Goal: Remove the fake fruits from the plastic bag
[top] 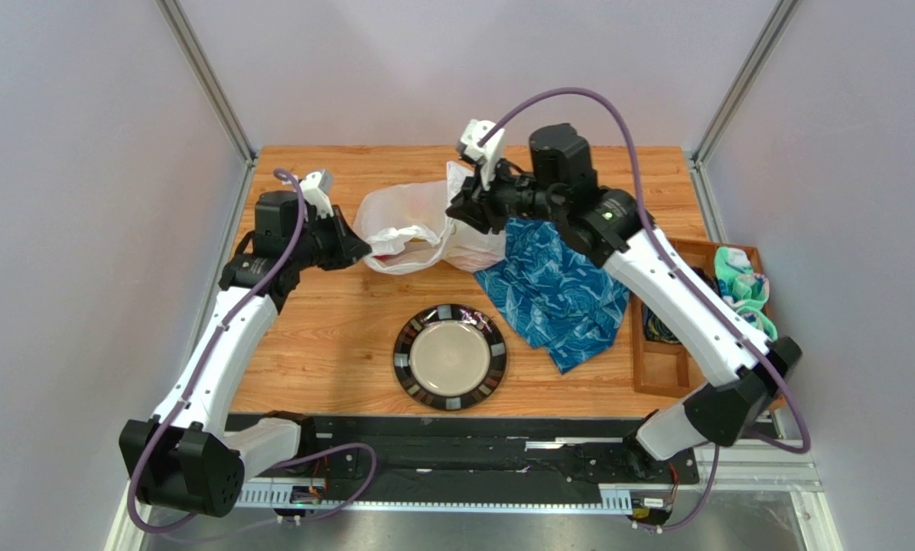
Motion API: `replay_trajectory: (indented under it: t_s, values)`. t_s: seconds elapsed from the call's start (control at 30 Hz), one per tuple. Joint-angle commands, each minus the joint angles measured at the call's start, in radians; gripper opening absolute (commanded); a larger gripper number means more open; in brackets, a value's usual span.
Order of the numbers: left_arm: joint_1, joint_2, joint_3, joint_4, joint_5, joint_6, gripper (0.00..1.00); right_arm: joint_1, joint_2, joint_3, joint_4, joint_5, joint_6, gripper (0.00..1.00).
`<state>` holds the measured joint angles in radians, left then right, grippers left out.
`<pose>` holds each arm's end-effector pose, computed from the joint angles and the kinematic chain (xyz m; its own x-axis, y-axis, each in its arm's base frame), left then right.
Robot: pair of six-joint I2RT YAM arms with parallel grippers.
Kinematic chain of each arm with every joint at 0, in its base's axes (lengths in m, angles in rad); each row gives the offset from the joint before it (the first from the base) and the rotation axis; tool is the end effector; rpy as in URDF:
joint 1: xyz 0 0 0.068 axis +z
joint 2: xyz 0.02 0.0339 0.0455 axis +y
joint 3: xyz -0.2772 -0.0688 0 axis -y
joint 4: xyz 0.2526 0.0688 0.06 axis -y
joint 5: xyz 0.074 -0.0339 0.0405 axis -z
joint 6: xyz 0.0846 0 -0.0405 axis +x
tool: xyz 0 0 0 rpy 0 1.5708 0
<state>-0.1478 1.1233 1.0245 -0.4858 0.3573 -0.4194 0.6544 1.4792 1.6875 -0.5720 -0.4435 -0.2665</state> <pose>0.2777 -0.0713 0.3136 -0.6722 -0.2856 -0.6831 0.1672 0.8402 -0.5159 0.2714 0.2540 0.4470 -0.0437 -0.3333 -0.9418 -0.9117 0.3988 -0.0989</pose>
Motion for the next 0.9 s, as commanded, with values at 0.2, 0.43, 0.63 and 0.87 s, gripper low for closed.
replay_trajectory:
  t_s: [0.2,0.43,0.63,0.87]
  values:
    - [0.005,-0.080,0.108,0.053,0.052,0.022,0.00,0.008,0.361,0.083,0.078,0.213,-0.037,0.27]
    - [-0.006,-0.014,0.224,-0.033,0.213,0.470,0.76,0.017,0.323,-0.026,0.075,0.256,-0.056,0.27]
    - [-0.022,0.075,0.362,-0.108,0.371,0.717,0.80,0.017,0.303,-0.068,0.089,0.247,-0.039,0.28]
    - [-0.211,0.159,0.462,-0.241,0.220,1.069,0.81,0.017,0.311,-0.064,0.093,0.244,-0.028,0.29]
